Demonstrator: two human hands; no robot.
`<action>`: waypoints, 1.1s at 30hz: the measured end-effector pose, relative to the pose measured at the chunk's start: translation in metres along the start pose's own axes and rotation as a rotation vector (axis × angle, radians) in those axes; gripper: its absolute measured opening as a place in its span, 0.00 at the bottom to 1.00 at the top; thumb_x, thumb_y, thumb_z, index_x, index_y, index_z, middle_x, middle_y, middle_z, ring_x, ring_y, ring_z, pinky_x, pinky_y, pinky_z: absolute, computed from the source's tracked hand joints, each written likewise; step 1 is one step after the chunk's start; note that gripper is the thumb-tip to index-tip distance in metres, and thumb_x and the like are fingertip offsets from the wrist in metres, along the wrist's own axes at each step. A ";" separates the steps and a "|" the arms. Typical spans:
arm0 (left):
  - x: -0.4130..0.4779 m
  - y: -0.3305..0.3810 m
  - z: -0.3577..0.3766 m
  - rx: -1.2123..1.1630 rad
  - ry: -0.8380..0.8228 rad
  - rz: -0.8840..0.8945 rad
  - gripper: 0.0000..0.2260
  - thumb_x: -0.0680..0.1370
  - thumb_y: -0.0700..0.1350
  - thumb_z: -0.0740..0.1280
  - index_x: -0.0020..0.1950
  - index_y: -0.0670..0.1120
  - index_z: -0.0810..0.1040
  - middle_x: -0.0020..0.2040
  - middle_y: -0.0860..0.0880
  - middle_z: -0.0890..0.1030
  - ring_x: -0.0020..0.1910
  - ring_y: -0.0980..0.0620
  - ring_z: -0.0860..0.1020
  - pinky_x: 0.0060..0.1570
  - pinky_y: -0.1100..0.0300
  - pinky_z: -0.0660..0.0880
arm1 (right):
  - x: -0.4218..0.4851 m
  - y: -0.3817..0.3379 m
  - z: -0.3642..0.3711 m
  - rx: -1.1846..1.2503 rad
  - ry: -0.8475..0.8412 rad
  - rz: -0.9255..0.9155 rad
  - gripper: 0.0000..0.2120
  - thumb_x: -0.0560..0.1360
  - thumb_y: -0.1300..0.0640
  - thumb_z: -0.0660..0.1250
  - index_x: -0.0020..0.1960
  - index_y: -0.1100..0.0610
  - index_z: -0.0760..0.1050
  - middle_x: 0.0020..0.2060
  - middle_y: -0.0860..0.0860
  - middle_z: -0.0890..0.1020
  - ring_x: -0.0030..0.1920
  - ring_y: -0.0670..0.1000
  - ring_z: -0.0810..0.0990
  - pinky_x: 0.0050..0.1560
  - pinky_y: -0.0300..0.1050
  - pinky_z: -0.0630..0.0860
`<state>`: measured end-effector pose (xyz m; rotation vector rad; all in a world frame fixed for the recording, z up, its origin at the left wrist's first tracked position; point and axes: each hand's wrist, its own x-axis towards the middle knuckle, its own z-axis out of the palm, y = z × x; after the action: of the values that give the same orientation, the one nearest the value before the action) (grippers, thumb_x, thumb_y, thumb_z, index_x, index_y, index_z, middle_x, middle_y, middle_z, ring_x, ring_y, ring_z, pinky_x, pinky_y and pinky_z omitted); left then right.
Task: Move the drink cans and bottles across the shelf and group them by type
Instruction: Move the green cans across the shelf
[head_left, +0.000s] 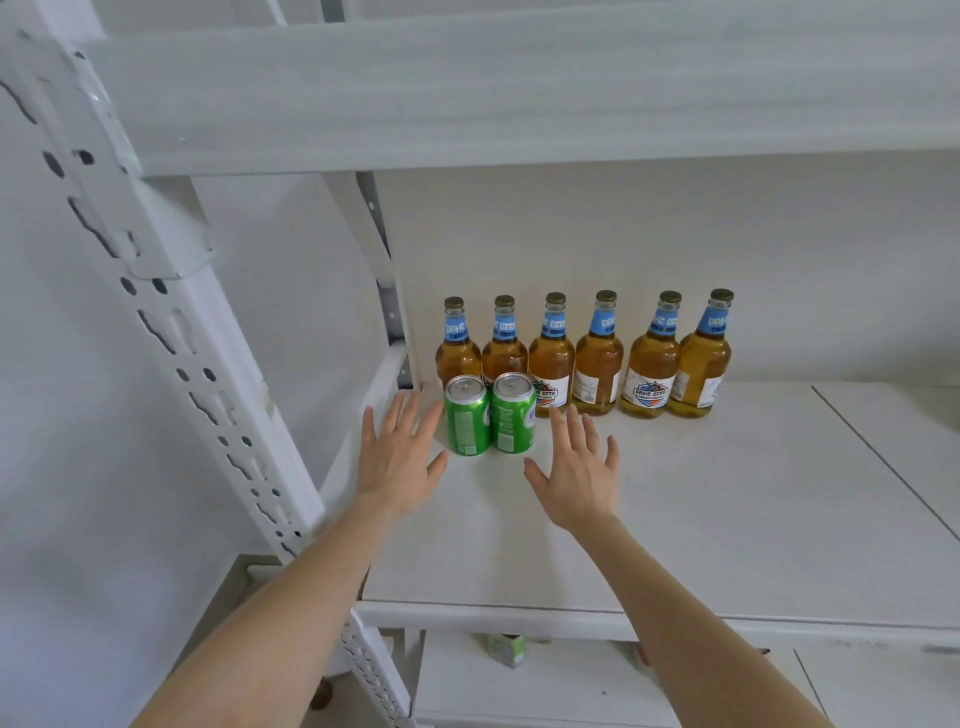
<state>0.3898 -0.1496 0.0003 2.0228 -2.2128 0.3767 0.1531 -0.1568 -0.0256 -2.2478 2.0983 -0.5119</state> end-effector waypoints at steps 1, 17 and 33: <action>0.005 -0.003 0.004 -0.019 -0.009 0.000 0.31 0.80 0.61 0.55 0.80 0.52 0.49 0.81 0.46 0.50 0.80 0.44 0.48 0.75 0.38 0.48 | 0.004 -0.004 0.003 0.005 -0.001 0.006 0.38 0.78 0.35 0.53 0.80 0.50 0.43 0.80 0.52 0.50 0.79 0.55 0.48 0.76 0.60 0.47; 0.074 0.017 0.060 -1.108 -0.061 -0.222 0.31 0.71 0.60 0.74 0.69 0.56 0.66 0.62 0.58 0.75 0.60 0.56 0.74 0.55 0.62 0.69 | 0.084 -0.005 0.047 0.939 -0.133 0.119 0.33 0.69 0.49 0.77 0.70 0.48 0.66 0.55 0.39 0.76 0.58 0.45 0.76 0.47 0.27 0.70; 0.045 0.023 0.042 -1.501 -0.161 -0.360 0.23 0.68 0.60 0.75 0.58 0.63 0.70 0.57 0.61 0.78 0.55 0.60 0.78 0.46 0.61 0.76 | 0.058 -0.006 0.032 1.354 -0.179 0.371 0.27 0.67 0.56 0.79 0.62 0.45 0.73 0.55 0.44 0.80 0.55 0.47 0.79 0.53 0.49 0.79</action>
<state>0.3661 -0.2023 -0.0311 1.3869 -1.2334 -1.1427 0.1689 -0.2188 -0.0413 -1.0438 1.2621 -1.1453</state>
